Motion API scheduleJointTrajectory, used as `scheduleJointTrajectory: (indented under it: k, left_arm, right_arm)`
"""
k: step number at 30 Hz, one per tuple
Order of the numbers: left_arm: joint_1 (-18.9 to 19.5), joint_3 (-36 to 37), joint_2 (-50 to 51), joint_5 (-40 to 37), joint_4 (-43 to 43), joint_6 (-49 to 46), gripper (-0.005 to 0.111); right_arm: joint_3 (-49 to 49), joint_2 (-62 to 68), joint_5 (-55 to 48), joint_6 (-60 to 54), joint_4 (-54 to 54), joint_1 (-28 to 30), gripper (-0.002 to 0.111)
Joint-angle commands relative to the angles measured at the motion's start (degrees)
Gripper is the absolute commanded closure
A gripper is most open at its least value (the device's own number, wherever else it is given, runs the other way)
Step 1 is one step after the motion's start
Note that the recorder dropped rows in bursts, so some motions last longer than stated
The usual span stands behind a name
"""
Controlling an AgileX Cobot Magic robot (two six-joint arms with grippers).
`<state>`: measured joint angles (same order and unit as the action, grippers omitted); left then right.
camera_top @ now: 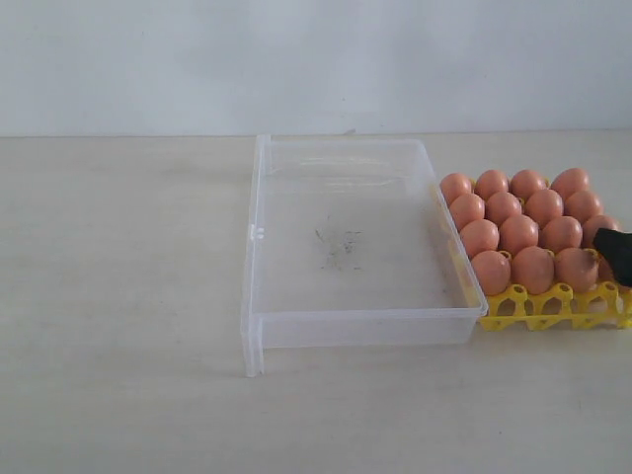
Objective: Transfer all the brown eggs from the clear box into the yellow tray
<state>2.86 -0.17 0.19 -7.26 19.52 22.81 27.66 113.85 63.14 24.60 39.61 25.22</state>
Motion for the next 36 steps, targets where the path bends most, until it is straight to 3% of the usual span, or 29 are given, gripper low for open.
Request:
scheduleJointTrajectory:
  k: [1, 13, 18, 24, 27, 30, 31, 36]
  left_arm:
    - [-0.09, 0.17, -0.19, -0.11, -0.1, 0.05, 0.103]
    - [-0.09, 0.17, -0.19, -0.11, -0.1, 0.05, 0.103]
    - [-0.09, 0.17, -0.19, -0.11, -0.1, 0.05, 0.103]
    - [-0.09, 0.17, -0.19, -0.11, -0.1, 0.05, 0.103]
    - [-0.09, 0.17, -0.19, -0.11, -0.1, 0.05, 0.103]
    - [-0.09, 0.17, -0.19, -0.11, -0.1, 0.05, 0.103]
    - [-0.09, 0.17, -0.19, -0.11, -0.1, 0.05, 0.103]
    - [-0.09, 0.17, -0.19, -0.11, -0.1, 0.05, 0.103]
  right_arm:
    - [-0.32, -0.71, 4.5, 1.02, 1.62, 0.12, 0.031]
    - [-0.32, -1.67, 6.82, -1.4, 0.59, 0.52, 0.031]
    - [-0.22, -9.39, 6.82, -5.94, -6.1, 0.52, 0.031]
    - [-0.22, -21.39, 6.82, -8.73, 0.31, -0.39, 0.032]
    - [-0.22, -28.78, 6.82, -9.28, 3.38, -2.28, 0.048]
    - [-0.32, -36.9, 6.82, -9.32, 6.48, -3.1, 0.097]
    - [-0.63, -43.36, 6.82, -5.14, 5.28, -3.1, 0.106]
    - [-8.27, -74.1, -4.27, -5.85, -15.57, -3.1, 0.109]
